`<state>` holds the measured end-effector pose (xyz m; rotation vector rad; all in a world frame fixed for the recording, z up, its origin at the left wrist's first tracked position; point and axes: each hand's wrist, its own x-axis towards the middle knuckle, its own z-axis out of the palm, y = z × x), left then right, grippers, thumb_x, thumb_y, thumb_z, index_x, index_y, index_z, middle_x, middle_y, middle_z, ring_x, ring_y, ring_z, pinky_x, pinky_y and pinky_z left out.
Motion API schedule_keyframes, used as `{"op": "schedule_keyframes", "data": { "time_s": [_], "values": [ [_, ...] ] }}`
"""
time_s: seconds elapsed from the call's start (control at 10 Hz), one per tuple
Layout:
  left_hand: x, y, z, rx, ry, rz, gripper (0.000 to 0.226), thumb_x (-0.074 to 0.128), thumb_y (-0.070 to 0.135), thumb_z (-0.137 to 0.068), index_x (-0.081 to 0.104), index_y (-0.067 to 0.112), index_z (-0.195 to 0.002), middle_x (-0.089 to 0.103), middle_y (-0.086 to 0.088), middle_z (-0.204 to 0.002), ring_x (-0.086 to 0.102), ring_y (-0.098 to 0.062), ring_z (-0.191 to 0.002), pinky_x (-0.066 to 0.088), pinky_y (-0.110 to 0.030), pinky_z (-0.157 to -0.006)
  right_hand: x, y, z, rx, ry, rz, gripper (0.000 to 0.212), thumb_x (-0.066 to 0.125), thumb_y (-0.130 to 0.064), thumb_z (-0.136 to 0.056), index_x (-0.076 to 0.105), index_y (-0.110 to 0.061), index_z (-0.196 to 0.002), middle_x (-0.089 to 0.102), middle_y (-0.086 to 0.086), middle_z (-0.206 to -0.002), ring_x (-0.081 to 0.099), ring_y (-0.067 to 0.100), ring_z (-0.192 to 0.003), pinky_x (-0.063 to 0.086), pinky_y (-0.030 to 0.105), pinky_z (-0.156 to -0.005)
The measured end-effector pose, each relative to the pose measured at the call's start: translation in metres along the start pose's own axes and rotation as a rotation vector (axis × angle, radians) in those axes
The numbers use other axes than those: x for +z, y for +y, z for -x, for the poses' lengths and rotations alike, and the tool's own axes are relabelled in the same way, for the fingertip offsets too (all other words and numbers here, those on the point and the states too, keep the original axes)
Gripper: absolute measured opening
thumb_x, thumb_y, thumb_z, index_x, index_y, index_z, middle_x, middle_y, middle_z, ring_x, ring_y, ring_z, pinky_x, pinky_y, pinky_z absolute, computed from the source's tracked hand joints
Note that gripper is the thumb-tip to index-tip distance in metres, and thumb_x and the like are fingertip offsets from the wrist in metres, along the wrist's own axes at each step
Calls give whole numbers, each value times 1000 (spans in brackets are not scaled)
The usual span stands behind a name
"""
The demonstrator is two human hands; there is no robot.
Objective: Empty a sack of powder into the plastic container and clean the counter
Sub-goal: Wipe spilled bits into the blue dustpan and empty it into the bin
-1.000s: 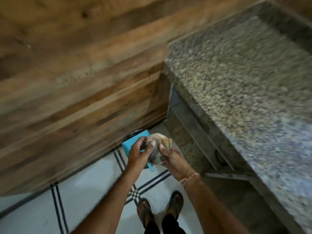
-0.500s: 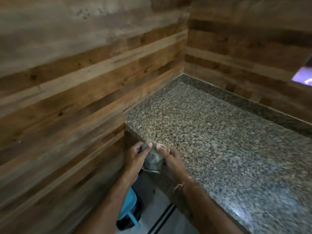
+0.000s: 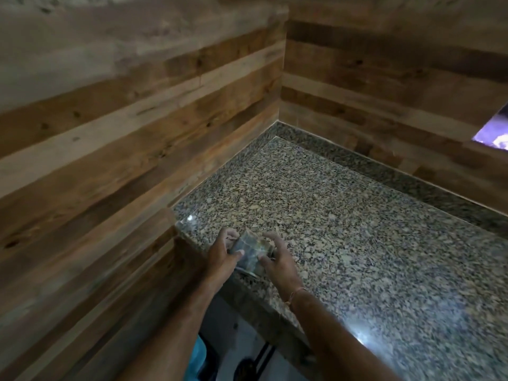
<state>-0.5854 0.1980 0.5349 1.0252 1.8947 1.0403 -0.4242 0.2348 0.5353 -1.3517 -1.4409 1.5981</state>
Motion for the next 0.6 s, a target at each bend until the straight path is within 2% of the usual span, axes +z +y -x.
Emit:
{"op": "schedule_keyframes", "data": {
  "time_s": [0.1,0.2,0.3,0.4,0.5,0.6],
  "values": [
    [2,-17,-33,77,-29,-217,34,73,-2,-85,65,23,-107,69,8,-113,64,-11,-104,49,-19,-79,11,6,-29,36,33,174,44,59,3,-95,64,-28,-126,64,-2,-124,69,13,-98,64,32,-80],
    [5,-39,-55,112,-51,-405,45,80,4,-82,68,24,-121,65,3,-128,60,-17,-116,48,-25,-90,20,15,-49,14,65,409,34,63,-8,-97,66,-28,-123,65,-7,-106,66,7,-87,63,27,-80],
    [5,-56,-69,173,-60,-597,55,86,15,-78,67,25,-129,57,-1,-135,52,-24,-123,46,-32,-98,28,26,-59,-19,98,649,34,64,-24,-97,62,-32,-130,53,-2,-113,60,12,-86,62,26,-79],
    [2,-57,-73,206,-76,-625,56,88,21,-77,67,28,-129,56,-1,-134,50,-25,-123,46,-38,-99,30,30,-59,-48,110,744,43,67,-29,-95,57,-34,-137,49,0,-119,58,12,-87,63,27,-76],
    [0,-51,-74,212,-108,-612,57,85,26,-81,64,28,-134,55,-3,-136,49,-26,-124,45,-39,-100,21,29,-53,-78,103,681,44,67,-22,-95,56,-34,-135,44,-3,-116,57,13,-93,60,22,-73],
    [4,-31,-70,263,-66,-635,57,81,33,-84,60,28,-137,56,-3,-137,49,-25,-124,42,-38,-97,-1,24,-43,-77,155,644,55,66,-21,-95,47,-31,-146,45,-2,-124,54,12,-102,47,11,-75]
  ]
}}
